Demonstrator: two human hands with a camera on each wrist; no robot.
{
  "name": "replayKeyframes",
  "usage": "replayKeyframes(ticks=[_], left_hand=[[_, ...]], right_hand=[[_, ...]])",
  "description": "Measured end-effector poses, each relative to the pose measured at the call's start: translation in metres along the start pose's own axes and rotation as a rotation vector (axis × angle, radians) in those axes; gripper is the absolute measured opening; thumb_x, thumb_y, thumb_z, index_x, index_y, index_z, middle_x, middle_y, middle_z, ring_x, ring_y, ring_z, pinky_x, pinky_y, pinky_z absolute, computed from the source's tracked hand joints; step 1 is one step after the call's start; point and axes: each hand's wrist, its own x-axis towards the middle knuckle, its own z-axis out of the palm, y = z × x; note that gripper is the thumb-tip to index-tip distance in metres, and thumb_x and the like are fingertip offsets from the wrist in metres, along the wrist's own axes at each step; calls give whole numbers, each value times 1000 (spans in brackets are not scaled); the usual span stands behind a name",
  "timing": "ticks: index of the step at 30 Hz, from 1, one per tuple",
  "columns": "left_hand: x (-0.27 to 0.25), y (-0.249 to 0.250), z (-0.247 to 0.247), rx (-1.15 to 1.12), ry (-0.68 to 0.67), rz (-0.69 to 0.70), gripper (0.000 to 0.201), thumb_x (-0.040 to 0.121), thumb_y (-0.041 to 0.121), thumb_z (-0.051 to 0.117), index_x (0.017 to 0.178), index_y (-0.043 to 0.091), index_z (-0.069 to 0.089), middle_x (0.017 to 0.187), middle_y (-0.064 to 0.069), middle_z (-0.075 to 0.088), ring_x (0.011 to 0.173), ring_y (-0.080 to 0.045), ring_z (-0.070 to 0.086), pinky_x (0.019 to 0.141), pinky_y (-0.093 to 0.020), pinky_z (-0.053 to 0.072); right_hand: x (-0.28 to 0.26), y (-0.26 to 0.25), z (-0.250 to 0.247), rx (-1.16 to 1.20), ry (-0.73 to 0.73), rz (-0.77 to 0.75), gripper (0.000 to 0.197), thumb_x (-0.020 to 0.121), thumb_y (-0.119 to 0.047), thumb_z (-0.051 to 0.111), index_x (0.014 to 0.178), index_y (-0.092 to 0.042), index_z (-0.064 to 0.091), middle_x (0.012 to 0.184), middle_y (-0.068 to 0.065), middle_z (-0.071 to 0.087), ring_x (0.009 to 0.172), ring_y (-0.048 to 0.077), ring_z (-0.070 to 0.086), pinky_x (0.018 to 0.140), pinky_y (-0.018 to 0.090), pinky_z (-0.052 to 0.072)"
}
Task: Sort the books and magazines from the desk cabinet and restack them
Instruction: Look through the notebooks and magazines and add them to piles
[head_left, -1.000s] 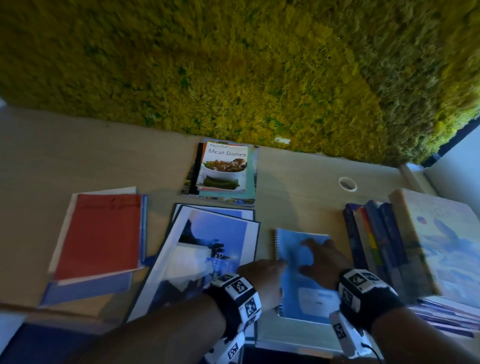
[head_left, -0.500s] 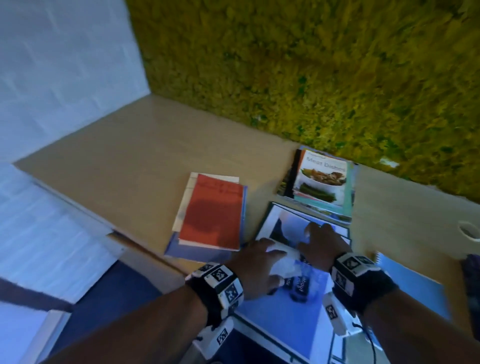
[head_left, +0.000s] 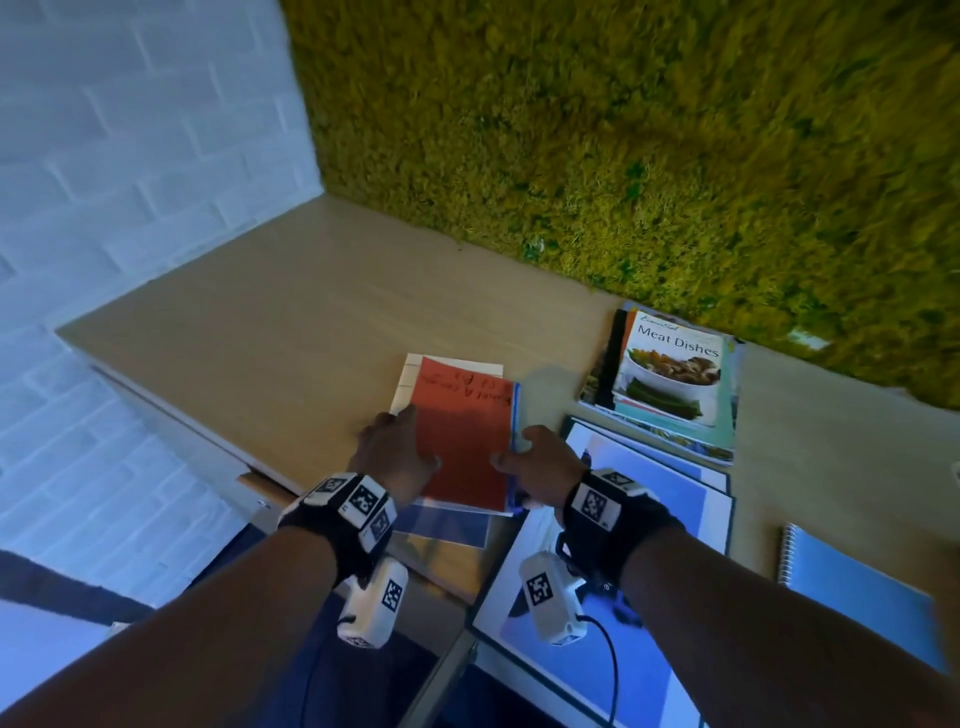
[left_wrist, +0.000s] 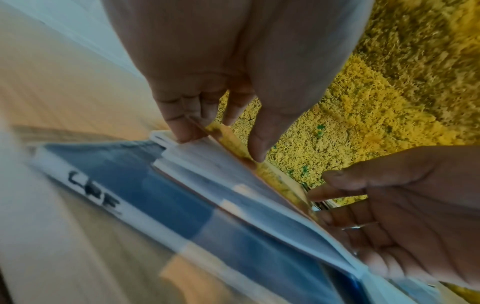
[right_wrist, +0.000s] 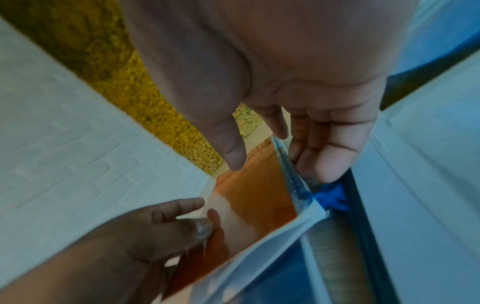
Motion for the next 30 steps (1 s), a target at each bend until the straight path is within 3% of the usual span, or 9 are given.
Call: replayKeyframes(ticks=[4, 9, 13, 17, 22, 24, 27, 28, 30], left_hand=[[1, 0, 3, -53, -8, 12, 77, 88, 37, 70, 154, 29, 31, 142, -14, 44, 133, -37, 43, 110, -49, 42], [-5, 11, -3, -208, -23, 45, 75, 80, 30, 79, 146, 34, 44, 134, -9, 48, 119, -28, 56, 101, -35, 48], [-12, 26, -9, -113, -138, 120, 62, 73, 32, 80, 130, 24, 58, 123, -6, 61, 122, -28, 54, 102, -37, 49], [-20, 50, -24, -184, 174, 224, 65, 85, 26, 70, 144, 30, 45, 154, -11, 27, 142, -37, 29, 115, -49, 35], [-8, 83, -49, -19, 350, 713, 68, 90, 29, 67, 151, 37, 40, 167, -3, 13, 154, -30, 12, 121, -53, 19], [-7, 105, -62, 83, 313, 718, 48, 91, 36, 66, 138, 37, 54, 160, 4, 33, 151, -26, 19, 121, -60, 10], [-6, 126, -79, 61, 273, 697, 10, 91, 36, 66, 96, 42, 60, 109, 15, 62, 120, -14, 51, 120, -60, 4], [-6, 129, -83, 25, 281, 714, 9, 90, 35, 66, 88, 39, 58, 95, 16, 62, 107, -13, 56, 121, -57, 6], [-5, 132, -90, -140, 273, 718, 10, 89, 35, 66, 83, 36, 58, 81, 13, 63, 89, -17, 61, 114, -49, 26]], right_hand=[[2, 4, -1, 317, -25, 179, 27, 92, -28, 73, 104, -7, 60, 107, 15, 68, 90, 29, 67, 74, 37, 57], [-1, 11, -11, 488, 12, 203, 13, 87, -16, 74, 81, -11, 64, 90, 14, 64, 87, 29, 60, 73, 38, 50], [-17, -8, -22, 496, 66, 19, 10, 69, 1, 64, 70, -5, 56, 78, 23, 57, 70, 32, 56, 67, 40, 46], [-29, -38, -48, 312, 267, -253, 14, 66, -12, 60, 78, -20, 62, 75, 14, 66, 69, 27, 62, 62, 44, 52], [-51, -66, -96, -139, 300, -509, 13, 85, -19, 74, 96, -26, 78, 78, -8, 71, 70, 6, 62, 63, 24, 47], [-61, -72, -108, -189, 291, -584, 13, 86, -18, 74, 95, -26, 79, 82, -6, 75, 71, 7, 66, 65, 22, 50], [-67, -66, -116, 61, 278, -617, 11, 88, -13, 74, 87, -23, 78, 90, 10, 77, 77, 20, 68, 74, 35, 54], [-70, -60, -121, 204, 285, -613, 4, 90, -18, 73, 90, -18, 78, 95, 14, 76, 82, 21, 67, 78, 38, 52], [-74, -43, -131, 451, 302, -572, 39, 92, -45, 68, 108, -10, 75, 106, 14, 76, 98, 28, 70, 87, 44, 52]])
